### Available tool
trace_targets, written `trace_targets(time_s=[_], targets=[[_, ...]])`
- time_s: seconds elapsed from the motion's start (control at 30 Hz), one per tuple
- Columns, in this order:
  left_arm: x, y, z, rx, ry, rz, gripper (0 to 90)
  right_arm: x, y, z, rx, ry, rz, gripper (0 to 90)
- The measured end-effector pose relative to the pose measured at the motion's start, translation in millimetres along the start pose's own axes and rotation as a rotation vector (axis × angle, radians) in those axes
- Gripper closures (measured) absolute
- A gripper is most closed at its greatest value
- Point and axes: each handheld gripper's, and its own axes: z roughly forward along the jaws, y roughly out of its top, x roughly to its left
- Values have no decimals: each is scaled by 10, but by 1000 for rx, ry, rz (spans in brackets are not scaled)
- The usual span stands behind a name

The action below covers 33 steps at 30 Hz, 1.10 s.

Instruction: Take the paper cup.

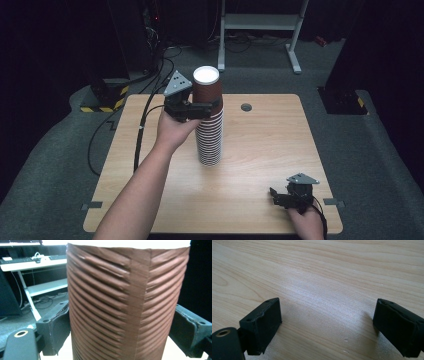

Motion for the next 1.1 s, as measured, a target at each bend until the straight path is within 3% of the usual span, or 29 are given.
trace_targets(time_s=[0.2,0.33,0.73,1.1], targets=[[-13,-2,55,-8,16,-10,128,0,0,0,0,0,0,79],[15,-8,54,-22,-3,-23,139,0,0,0,0,0,-1,79],[10,-3,51,-19,-4,-13,149,0,-1,-1,0,1,-1,80],[9,-40,43,-51,-2,-22,149,0,-2,-2,0,2,0,80]])
